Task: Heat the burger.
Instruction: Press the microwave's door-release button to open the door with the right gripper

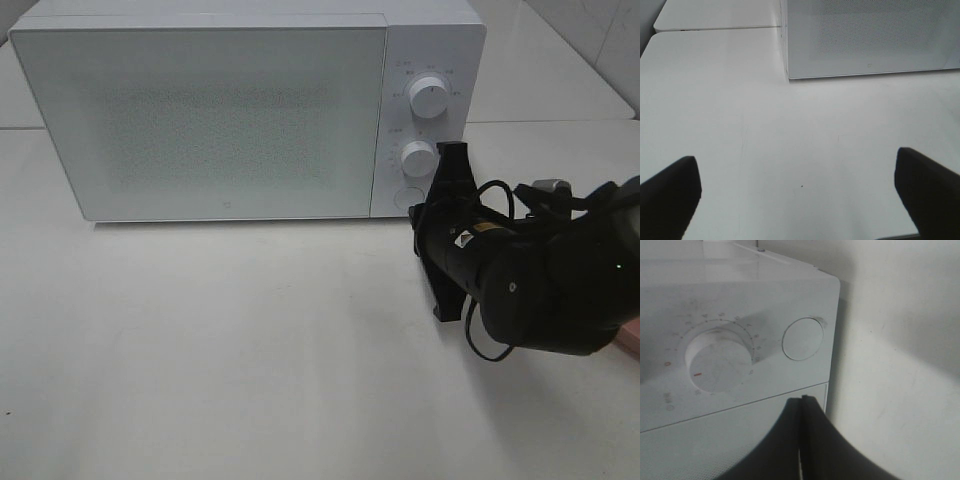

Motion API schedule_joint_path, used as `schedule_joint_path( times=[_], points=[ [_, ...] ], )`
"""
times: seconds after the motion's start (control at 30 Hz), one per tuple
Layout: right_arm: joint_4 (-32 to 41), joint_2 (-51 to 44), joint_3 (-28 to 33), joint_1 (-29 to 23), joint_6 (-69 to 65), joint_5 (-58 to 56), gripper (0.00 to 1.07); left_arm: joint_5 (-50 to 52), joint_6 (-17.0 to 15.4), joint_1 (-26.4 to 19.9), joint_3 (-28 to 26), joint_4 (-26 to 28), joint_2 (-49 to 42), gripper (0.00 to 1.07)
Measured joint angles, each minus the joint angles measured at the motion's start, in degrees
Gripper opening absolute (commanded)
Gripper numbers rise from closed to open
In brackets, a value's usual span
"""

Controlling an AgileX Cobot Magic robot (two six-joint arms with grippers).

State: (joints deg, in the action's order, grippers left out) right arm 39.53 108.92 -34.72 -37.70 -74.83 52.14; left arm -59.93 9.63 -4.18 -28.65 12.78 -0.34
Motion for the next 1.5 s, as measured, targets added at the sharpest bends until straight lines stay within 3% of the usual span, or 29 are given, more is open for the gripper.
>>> schedule_joint_path(
  times=[1.03,1.5],
  points=[
    [-5.73,9.85,-11.97,8.42,-1.43,-3.5,0.0,0.0,0.0,0.0,0.0,0.0,0.0,1.0],
    [-7.22,12.09,-14.15,8.54,-1.78,-5.39,0.0,0.0,0.0,0.0,0.0,0.0,0.0,1.0]
  ],
)
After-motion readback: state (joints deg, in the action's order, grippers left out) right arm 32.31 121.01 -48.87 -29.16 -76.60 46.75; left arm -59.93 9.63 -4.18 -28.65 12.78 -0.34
